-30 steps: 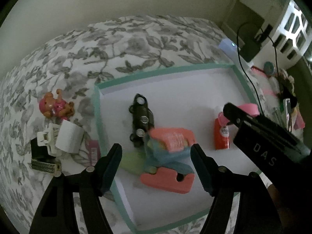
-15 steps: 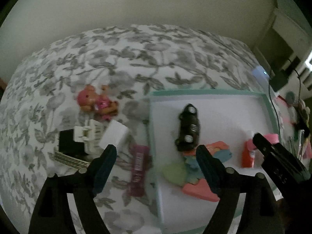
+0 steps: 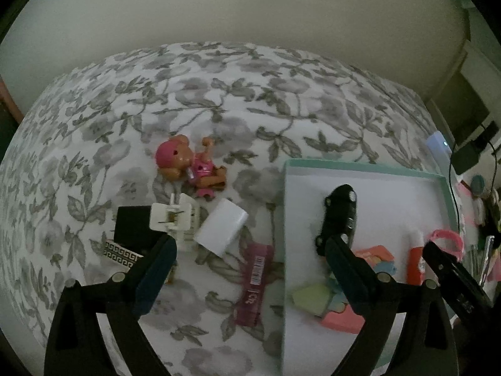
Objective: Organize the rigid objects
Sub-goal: 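Open both tools and move them back toward the pile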
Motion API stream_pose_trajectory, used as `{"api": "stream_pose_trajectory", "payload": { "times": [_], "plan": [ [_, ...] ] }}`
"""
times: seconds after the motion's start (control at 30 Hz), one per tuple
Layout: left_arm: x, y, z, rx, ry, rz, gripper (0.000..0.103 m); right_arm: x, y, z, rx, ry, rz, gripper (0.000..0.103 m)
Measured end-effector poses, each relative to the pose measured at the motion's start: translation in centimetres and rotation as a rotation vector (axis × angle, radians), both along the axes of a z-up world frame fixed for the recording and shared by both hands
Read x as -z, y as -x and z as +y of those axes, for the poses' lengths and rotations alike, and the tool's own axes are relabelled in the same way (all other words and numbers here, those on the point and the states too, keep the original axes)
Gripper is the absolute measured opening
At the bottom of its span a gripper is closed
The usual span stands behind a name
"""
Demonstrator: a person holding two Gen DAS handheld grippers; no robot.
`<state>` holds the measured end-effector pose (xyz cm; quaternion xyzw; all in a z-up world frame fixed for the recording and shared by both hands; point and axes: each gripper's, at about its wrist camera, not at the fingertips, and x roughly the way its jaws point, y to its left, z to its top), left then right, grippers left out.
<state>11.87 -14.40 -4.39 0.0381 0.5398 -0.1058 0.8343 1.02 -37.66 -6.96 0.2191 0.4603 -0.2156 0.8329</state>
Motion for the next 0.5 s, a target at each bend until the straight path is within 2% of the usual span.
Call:
{"api": "stream_pose_trajectory", "payload": {
  "times": [0.5],
  "plan": [
    [-0.3,-1.0,2.8,-0.068,0.022,-0.002,0.096,0.1,0.0,0.3,-0.001,0.012,0.005,0.103]
  ]
}}
